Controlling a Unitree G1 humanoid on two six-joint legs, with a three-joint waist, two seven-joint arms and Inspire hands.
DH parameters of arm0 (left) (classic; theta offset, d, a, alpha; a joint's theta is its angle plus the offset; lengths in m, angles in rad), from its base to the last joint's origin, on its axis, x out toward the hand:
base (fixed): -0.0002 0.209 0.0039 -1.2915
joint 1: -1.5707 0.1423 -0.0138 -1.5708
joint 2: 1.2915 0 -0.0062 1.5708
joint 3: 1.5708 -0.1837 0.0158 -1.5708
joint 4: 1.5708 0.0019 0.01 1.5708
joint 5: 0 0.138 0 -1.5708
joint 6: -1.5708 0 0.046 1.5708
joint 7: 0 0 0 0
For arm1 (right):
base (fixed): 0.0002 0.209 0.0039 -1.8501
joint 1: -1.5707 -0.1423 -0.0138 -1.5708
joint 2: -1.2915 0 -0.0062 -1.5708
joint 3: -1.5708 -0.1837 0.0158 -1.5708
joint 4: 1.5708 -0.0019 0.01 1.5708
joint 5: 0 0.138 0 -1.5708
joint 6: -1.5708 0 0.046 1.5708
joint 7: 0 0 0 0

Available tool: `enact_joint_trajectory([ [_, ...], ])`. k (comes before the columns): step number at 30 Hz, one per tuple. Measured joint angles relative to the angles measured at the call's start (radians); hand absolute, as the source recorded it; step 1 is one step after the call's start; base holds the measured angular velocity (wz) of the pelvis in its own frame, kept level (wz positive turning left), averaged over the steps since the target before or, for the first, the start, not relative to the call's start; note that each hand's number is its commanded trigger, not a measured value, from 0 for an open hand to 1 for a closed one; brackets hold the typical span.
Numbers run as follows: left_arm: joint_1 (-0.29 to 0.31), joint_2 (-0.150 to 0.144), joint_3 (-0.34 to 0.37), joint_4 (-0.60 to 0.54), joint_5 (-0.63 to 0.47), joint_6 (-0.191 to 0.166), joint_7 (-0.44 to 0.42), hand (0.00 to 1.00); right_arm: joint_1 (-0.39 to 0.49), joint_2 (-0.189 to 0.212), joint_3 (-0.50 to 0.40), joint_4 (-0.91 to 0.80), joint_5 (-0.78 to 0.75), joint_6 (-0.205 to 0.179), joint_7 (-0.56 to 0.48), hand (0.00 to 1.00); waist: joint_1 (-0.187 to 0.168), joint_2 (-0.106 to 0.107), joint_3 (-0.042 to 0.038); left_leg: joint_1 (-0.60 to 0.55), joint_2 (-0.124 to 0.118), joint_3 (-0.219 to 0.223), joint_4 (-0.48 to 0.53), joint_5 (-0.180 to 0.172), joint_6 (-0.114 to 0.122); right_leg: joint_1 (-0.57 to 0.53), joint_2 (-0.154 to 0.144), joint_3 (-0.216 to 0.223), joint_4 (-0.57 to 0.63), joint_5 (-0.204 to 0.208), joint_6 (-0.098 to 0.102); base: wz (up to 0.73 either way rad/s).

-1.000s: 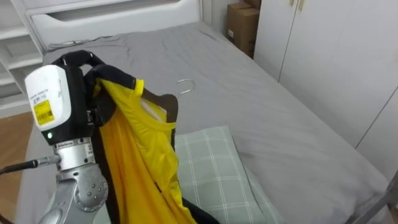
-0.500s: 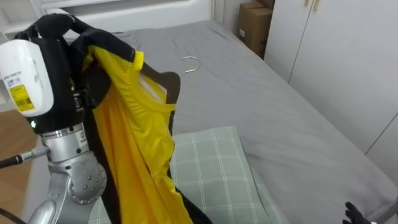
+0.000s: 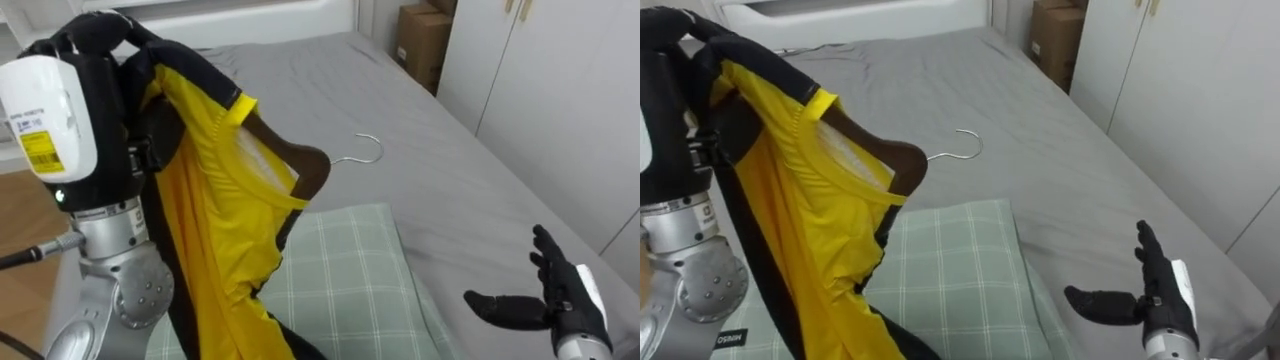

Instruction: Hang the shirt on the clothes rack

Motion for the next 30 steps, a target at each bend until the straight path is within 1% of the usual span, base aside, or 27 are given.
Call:
enact_joint_trajectory([
  [4, 0.000, -0.012, 0.000, -0.002, 0.029, 0.000, 0.000, 1.00, -0.012, 0.009, 0.019, -0.037, -0.001, 0.000, 0.001, 0.00, 0.003, 0.000, -0.0002, 0.004, 0.000, 0.000, 0.000, 0.000, 0.000, 0.000, 0.000, 0.000, 0.000, 0.000, 0.000, 0.00],
  [6, 0.000, -0.034, -0.003, -0.005, 0.038, 0.002, -0.001, 1.00, -0.021, 0.009, 0.019, -0.052, 0.003, 0.000, 0.010, 0.00, 0.013, 0.001, -0.0006, 0.005, 0.000, -0.001, 0.000, 0.000, 0.000, 0.000, 0.000, 0.001, 0.001, 0.000, 0.000, 0.00],
  [8, 0.000, -0.038, -0.007, -0.006, 0.040, 0.006, -0.001, 1.00, -0.034, 0.009, 0.019, -0.053, 0.004, 0.000, 0.015, 0.00, 0.018, 0.000, -0.0009, 0.005, 0.000, -0.001, 0.000, 0.000, 0.000, 0.000, 0.000, 0.001, 0.001, 0.000, 0.000, 0.00],
  [11, 0.000, -0.040, -0.009, -0.016, 0.046, 0.018, -0.002, 1.00, -0.048, 0.009, 0.022, -0.055, 0.004, 0.001, 0.027, 0.00, 0.022, 0.000, -0.0010, 0.004, 0.000, -0.003, -0.001, 0.000, 0.000, 0.002, -0.001, -0.003, 0.001, 0.000, 0.000, 0.03],
  [17, 0.004, -0.041, -0.017, -0.018, 0.048, 0.020, -0.016, 1.00, -0.094, 0.013, 0.064, -0.059, 0.044, 0.003, 0.078, 0.00, 0.027, -0.006, -0.0031, 0.005, 0.000, -0.002, -0.003, 0.000, 0.000, 0.007, -0.001, -0.007, 0.001, 0.000, 0.000, 0.01],
  [19, 0.004, -0.041, -0.024, -0.017, 0.050, 0.027, -0.018, 1.00, -0.103, 0.015, 0.081, -0.060, 0.049, 0.003, 0.091, 0.00, 0.028, -0.008, -0.0044, 0.006, 0.000, -0.004, -0.001, 0.000, 0.000, 0.011, -0.001, -0.009, 0.000, 0.000, 0.000, 0.04],
  [20, 0.004, -0.041, -0.035, -0.018, 0.049, 0.036, -0.017, 1.00, -0.103, 0.014, 0.094, -0.060, 0.060, 0.003, 0.099, 0.00, 0.032, -0.009, -0.0048, 0.011, 0.000, -0.006, -0.001, 0.000, 0.000, 0.016, -0.002, -0.011, 0.000, 0.000, 0.000, 0.00],
  [24, 0.004, -0.042, -0.047, -0.025, 0.063, 0.038, -0.017, 1.00, -0.103, 0.018, 0.108, -0.060, 0.093, 0.003, 0.130, 0.00, 0.051, -0.009, -0.0046, 0.013, -0.001, -0.008, 0.000, 0.000, 0.000, 0.018, -0.002, -0.011, 0.000, -0.001, 0.001, 0.00],
  [28, 0.004, -0.044, -0.047, -0.025, 0.063, 0.038, -0.017, 1.00, -0.113, 0.022, 0.118, -0.060, 0.131, 0.003, 0.132, 0.00, 0.055, -0.010, -0.0047, 0.013, -0.001, -0.008, 0.000, 0.000, 0.000, 0.019, -0.002, -0.011, 0.000, -0.001, 0.002, 0.00],
  [30, 0.004, -0.052, -0.047, -0.025, 0.063, 0.040, -0.017, 1.00, -0.120, 0.033, 0.118, -0.060, 0.153, 0.003, 0.140, 0.00, 0.054, -0.010, -0.0047, 0.015, -0.001, -0.009, 0.000, 0.000, 0.000, 0.021, -0.002, -0.011, 0.000, -0.001, 0.002, 0.00],
])
